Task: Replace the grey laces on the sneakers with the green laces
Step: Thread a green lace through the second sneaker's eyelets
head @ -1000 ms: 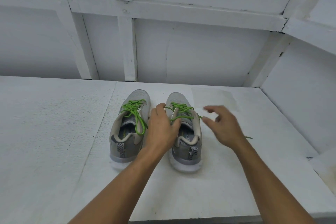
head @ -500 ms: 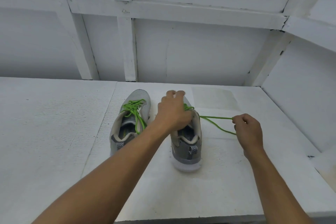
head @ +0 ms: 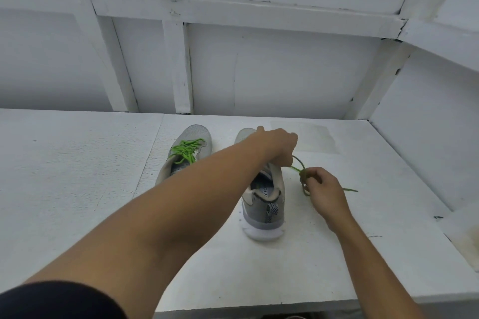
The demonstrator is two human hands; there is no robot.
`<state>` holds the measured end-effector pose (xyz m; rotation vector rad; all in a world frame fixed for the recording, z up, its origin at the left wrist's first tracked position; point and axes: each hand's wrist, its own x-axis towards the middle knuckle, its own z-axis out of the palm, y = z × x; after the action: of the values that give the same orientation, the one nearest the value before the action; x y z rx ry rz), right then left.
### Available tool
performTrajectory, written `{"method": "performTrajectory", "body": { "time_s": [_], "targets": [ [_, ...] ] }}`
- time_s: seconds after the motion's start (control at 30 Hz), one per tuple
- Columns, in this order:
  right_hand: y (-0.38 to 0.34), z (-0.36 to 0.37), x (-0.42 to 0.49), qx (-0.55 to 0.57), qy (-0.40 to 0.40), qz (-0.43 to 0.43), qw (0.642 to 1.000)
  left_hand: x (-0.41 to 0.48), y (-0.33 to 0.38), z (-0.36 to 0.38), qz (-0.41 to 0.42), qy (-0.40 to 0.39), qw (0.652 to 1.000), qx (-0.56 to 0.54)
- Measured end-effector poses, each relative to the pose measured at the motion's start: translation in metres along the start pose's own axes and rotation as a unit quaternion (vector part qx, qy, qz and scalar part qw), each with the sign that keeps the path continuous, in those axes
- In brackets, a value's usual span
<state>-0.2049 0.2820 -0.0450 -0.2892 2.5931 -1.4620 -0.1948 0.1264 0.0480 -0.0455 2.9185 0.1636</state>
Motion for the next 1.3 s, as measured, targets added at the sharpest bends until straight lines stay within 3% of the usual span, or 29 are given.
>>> {"method": "performTrajectory", "body": {
  "time_s": [0.13, 0.33, 0.57, 0.7, 0.87, 0.97, 1.03, 1.07, 1.13, 1.2, 1.3],
  "targets": [
    [-0.004, 0.002, 0.004, -0.023, -0.039, 0.002, 0.999, -0.001, -0.009, -0.013, -0.030, 0.017, 0.968, -0.248],
    [-0.031, -0.008, 0.017, -0.029, -0.001, -0.027, 0.999, -0.013, -0.012, -0.045, 0.008, 0.054, 0.909, -0.414],
    [-0.076, -0.030, 0.061, 0.051, 0.061, -0.001, 0.997, -0.032, 0.000, -0.065, 0.097, 0.103, 0.893, -0.427],
    [-0.092, -0.044, 0.088, 0.138, -0.024, 0.066, 0.988, -0.048, 0.002, -0.057, 0.115, 0.106, 0.882, -0.444],
    [-0.099, -0.046, 0.083, 0.152, -0.226, 0.210, 0.939, -0.058, -0.003, -0.036, 0.087, 0.114, 0.905, -0.402],
    [-0.099, -0.046, 0.089, 0.281, -0.245, 0.214, 0.903, -0.063, -0.004, -0.023, 0.076, 0.114, 0.909, -0.393],
    [-0.098, -0.046, 0.093, 0.306, -0.236, 0.228, 0.894, -0.066, -0.003, -0.014, 0.080, 0.107, 0.918, -0.373],
    [-0.096, -0.046, 0.092, 0.269, -0.234, 0.234, 0.904, -0.067, -0.001, -0.009, 0.083, 0.101, 0.921, -0.366],
    [-0.095, -0.044, 0.089, 0.046, -0.248, 0.237, 0.938, -0.067, 0.000, -0.002, 0.086, 0.089, 0.921, -0.369],
    [-0.094, -0.041, 0.082, -0.168, -0.289, 0.224, 0.915, -0.066, -0.002, 0.000, 0.077, 0.094, 0.924, -0.362],
    [-0.095, -0.038, 0.071, -0.167, -0.361, 0.244, 0.885, -0.063, -0.001, 0.000, 0.071, 0.110, 0.931, -0.340]
  ]
}}
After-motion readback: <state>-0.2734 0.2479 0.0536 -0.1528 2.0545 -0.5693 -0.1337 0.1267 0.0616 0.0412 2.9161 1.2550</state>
